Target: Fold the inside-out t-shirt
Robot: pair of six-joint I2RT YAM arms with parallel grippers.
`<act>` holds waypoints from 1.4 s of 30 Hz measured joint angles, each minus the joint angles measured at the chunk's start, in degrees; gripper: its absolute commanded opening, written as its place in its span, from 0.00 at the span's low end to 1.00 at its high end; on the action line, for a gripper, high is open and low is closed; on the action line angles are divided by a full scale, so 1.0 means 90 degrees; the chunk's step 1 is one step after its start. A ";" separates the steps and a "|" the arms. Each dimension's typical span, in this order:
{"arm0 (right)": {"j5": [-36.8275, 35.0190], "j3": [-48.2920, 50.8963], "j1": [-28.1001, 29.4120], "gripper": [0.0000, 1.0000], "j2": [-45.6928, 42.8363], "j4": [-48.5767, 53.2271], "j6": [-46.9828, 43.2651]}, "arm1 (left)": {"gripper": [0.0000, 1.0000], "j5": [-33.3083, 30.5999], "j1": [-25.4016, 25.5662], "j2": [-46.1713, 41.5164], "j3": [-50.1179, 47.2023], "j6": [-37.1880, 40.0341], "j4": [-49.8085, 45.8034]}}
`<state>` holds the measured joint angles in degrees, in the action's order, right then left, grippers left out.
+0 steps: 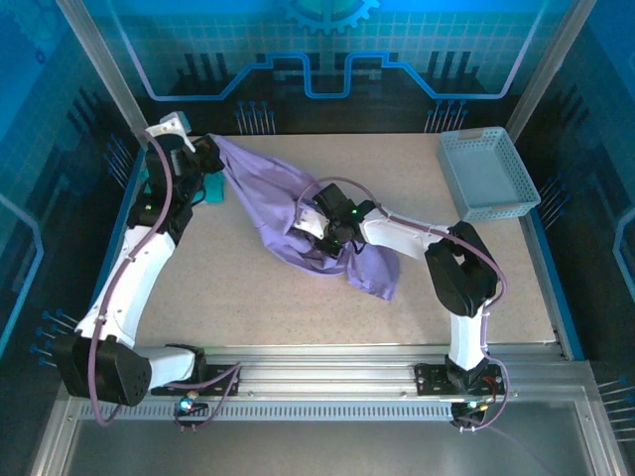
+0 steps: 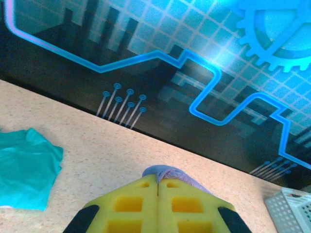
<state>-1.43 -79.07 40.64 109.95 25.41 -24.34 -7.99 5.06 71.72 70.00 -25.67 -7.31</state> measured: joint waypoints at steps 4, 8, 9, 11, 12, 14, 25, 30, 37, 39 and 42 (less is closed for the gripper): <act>0.0107 0.0000 0.0066 0.00 -0.0172 0.0000 -0.0017 | 0.00 0.0112 0.0002 0.0345 -0.0078 -0.0046 0.0061; 0.0593 0.0002 -0.0066 0.00 -0.0957 -0.0100 0.0019 | 0.00 0.0100 0.0002 0.0741 -0.0408 -0.0041 0.0085; 0.0792 0.0002 -0.0141 0.00 -0.1273 -0.0165 0.0061 | 0.00 0.0083 0.0002 0.0867 -0.0469 -0.0041 0.0087; 0.1202 0.0005 -0.0328 0.00 -0.1836 -0.0325 0.0160 | 0.00 0.0053 -0.0005 0.1071 -0.0619 -0.0041 0.0126; 0.1457 0.0015 -0.0478 0.00 -0.2161 -0.0464 0.0253 | 0.00 0.0032 -0.0010 0.1173 -0.0738 -0.0044 0.0175; 0.1948 0.0066 -0.0799 0.00 -0.2681 -0.0780 0.0454 | 0.00 0.0002 -0.0017 0.1319 -0.0964 -0.0051 0.0255; 0.3099 0.0452 -0.1411 0.00 -0.3021 -0.1401 0.0918 | 0.56 0.0529 0.0117 0.0996 -0.3288 -0.0420 0.1185; 0.3092 0.0612 -0.1498 0.00 -0.2892 -0.1088 0.0719 | 0.68 0.1792 0.0750 0.0119 -0.3750 -0.0614 0.1860; 0.3065 0.0678 -0.1608 0.00 -0.2892 -0.1022 0.0673 | 0.67 0.3172 0.1671 0.0573 -0.3585 -0.0886 0.2448; 0.3062 0.0692 -0.1608 0.00 -0.2892 -0.1030 0.0675 | 0.57 0.3354 0.1707 0.1032 -0.3366 -0.1010 0.2528; 0.3014 0.0736 -0.1608 0.00 -0.2895 -0.1052 0.0678 | 0.27 0.3500 0.1715 0.1661 -0.3026 -0.1236 0.2628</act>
<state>25.69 -72.44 26.17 83.90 15.94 -18.24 23.51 20.49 86.67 42.76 -36.80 16.34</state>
